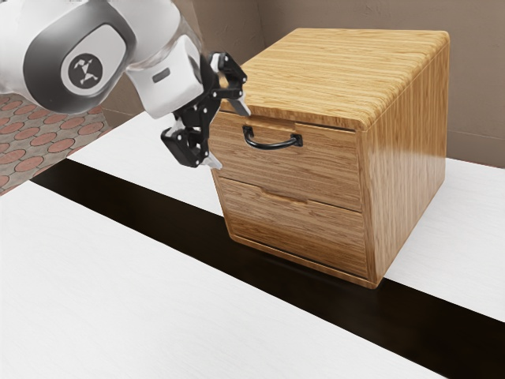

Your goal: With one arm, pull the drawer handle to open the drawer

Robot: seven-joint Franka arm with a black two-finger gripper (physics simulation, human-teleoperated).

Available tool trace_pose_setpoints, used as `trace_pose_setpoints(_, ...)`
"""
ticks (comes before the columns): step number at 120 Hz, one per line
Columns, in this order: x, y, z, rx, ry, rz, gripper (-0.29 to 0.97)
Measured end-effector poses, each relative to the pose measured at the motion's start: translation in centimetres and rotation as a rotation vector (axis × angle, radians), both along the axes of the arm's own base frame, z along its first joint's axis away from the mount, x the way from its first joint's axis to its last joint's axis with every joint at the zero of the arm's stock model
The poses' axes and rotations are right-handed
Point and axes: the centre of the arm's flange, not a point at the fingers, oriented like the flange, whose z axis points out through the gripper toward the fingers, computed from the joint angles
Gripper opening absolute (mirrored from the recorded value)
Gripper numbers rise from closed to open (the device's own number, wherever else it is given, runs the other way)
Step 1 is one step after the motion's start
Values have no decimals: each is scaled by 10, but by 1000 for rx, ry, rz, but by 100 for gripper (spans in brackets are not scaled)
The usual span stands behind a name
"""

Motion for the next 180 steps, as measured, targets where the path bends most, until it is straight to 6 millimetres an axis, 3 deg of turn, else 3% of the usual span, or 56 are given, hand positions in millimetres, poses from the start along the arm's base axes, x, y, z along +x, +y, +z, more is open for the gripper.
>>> trace_pose_setpoints(36, -3, -15, -4, 32, -44, -103, 68)
trace_pose_setpoints(45, 3, -18, -13, 40, -34, -119, 68)
trace_pose_setpoints(71, 19, -5, -33, 54, -7, -122, 68)
trace_pose_setpoints(92, 27, -10, -38, 59, -17, -146, 68)
trace_pose_setpoints(180, 45, 4, -70, 79, 24, -155, 70)
